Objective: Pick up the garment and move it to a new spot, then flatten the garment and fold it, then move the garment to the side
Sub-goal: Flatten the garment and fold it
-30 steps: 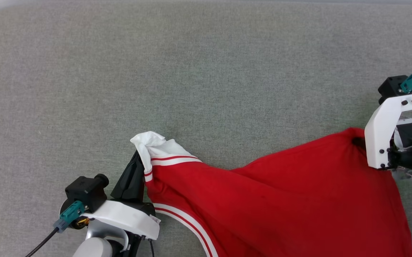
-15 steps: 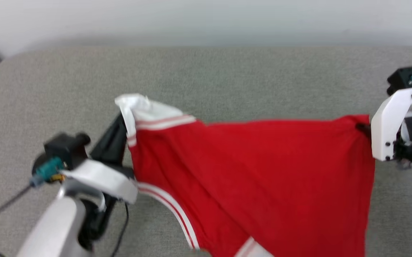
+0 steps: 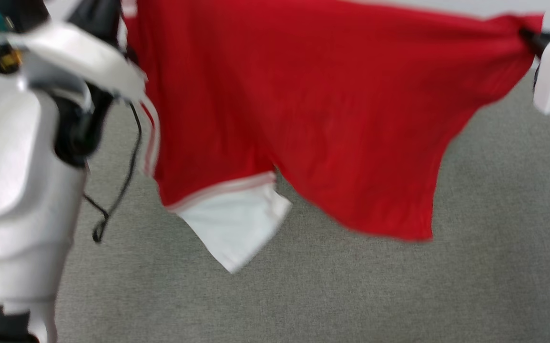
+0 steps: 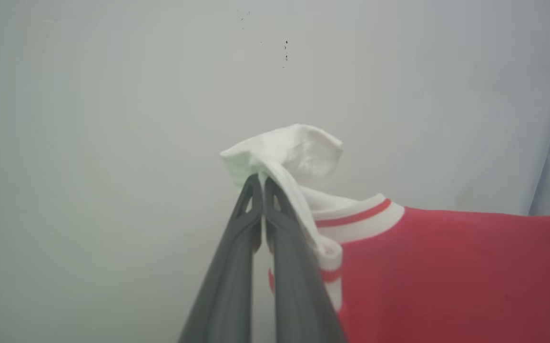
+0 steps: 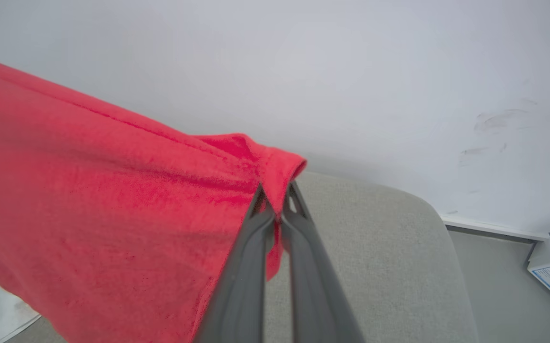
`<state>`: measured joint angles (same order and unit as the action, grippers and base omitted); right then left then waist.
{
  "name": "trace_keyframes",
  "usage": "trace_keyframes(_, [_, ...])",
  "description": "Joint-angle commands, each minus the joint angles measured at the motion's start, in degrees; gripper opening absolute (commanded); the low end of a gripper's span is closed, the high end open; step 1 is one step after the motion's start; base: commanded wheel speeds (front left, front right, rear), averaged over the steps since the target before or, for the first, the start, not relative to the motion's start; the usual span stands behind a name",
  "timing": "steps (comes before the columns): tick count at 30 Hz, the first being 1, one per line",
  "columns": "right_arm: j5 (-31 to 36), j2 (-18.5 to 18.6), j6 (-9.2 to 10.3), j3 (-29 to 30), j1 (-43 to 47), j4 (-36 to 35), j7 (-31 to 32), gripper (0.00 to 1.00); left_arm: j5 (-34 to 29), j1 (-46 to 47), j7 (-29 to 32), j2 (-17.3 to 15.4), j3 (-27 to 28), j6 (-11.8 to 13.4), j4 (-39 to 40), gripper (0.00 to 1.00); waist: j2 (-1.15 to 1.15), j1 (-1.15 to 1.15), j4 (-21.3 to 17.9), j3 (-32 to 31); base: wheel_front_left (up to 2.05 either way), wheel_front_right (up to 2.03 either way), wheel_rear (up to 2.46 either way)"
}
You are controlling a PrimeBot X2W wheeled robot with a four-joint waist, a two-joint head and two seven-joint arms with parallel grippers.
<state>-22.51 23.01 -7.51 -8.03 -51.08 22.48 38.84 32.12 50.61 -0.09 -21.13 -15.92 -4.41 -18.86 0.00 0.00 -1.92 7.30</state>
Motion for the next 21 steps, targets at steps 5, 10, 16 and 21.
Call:
trace_keyframes(5, [2.72,-0.38,0.05,1.49,-7.68,1.03,-5.11,0.00,-0.80,12.14,-0.76,-0.70,1.25,-0.27,-6.39,0.00,0.00,0.00,-1.77,5.23,0.00,0.00,0.00])
trace_keyframes(10, [5.88,-1.74,0.07,4.00,-15.75,1.75,-11.37,0.00,-3.17,24.55,-1.73,-2.56,1.51,-0.37,-12.27,0.00,0.00,0.00,-3.59,11.29,0.00,0.00,0.00])
trace_keyframes(16, [9.88,-4.07,0.08,6.86,-23.88,2.72,-18.81,0.00,-4.87,36.10,-2.25,-4.88,2.16,0.09,-16.32,0.00,0.00,0.00,-5.46,18.31,0.00,0.00,0.00])
trace_keyframes(21, [11.88,-5.31,0.08,7.94,-30.80,3.46,-23.17,0.00,-6.52,44.77,-1.38,-6.25,1.70,0.21,-17.73,0.00,0.00,0.00,-6.67,25.65,0.00,0.00,0.00])
